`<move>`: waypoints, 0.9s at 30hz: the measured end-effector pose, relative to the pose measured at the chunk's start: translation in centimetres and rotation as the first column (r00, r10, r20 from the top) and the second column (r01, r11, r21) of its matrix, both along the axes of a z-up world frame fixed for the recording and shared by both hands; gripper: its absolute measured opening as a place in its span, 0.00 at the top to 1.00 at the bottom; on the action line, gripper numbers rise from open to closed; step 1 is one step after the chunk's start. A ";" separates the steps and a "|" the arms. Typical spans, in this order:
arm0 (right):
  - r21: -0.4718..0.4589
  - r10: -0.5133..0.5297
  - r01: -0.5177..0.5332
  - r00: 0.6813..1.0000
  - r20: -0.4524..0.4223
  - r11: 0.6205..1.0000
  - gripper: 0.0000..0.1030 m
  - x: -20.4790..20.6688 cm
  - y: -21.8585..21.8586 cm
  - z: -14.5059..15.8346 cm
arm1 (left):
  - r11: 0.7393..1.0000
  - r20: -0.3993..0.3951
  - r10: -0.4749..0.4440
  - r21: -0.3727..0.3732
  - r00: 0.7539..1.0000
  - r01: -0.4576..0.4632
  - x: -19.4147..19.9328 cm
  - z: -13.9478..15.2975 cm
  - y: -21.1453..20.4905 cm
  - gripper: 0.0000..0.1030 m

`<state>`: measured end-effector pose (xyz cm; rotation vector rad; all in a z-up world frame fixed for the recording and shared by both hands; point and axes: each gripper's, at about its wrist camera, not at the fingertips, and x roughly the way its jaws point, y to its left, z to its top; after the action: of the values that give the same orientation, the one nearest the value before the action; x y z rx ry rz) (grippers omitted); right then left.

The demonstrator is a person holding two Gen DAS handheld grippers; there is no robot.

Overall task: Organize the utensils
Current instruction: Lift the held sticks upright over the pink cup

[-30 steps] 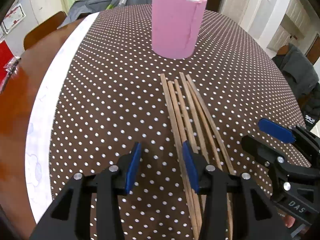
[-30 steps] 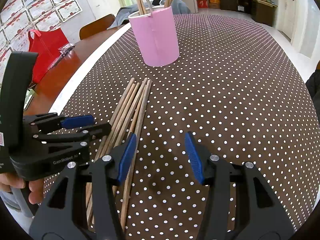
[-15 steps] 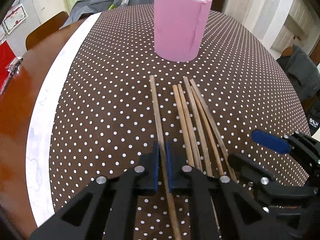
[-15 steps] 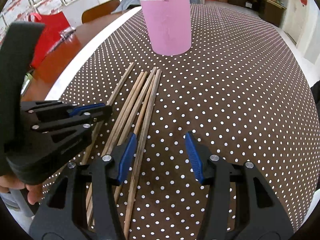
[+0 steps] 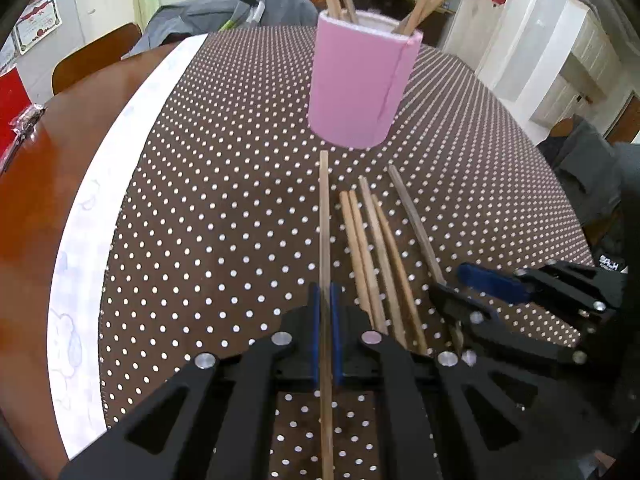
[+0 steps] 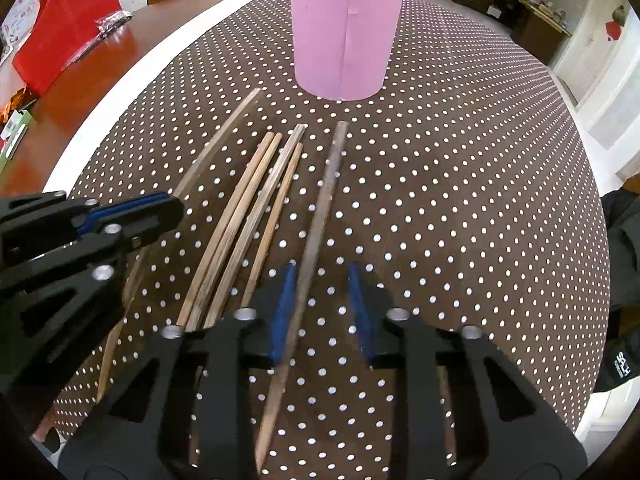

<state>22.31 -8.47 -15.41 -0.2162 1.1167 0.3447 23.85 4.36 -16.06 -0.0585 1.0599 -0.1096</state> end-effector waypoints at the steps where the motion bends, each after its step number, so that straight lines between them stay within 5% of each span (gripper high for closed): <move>1: 0.019 -0.003 0.003 1.000 -0.007 1.000 0.90 0.2 -0.2 0.0 | 1.000 0.007 -0.001 -0.008 1.000 0.001 -0.1 0.3 0.0 0.94; 14: 0.301 -0.039 0.027 0.999 0.036 0.953 0.94 -1.0 -5.7 2.2 | 0.985 0.199 -0.083 -0.134 0.977 0.111 -2.4 4.5 -1.3 0.94; 21: 0.449 -0.068 -0.009 0.985 0.156 0.894 0.94 -3.1 -8.1 6.3 | 0.970 0.358 -0.088 -0.182 0.930 0.161 -3.2 7.9 -1.8 0.94; 27: 0.559 -0.117 -0.087 0.941 0.319 0.825 0.94 -4.2 -8.3 10.7 | 0.965 0.489 -0.058 -0.196 0.870 0.175 -2.6 10.8 -2.0 0.94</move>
<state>18.07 -16.79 -4.73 0.2600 0.6297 0.5873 21.29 2.35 -5.25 -0.1721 0.5453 -0.3437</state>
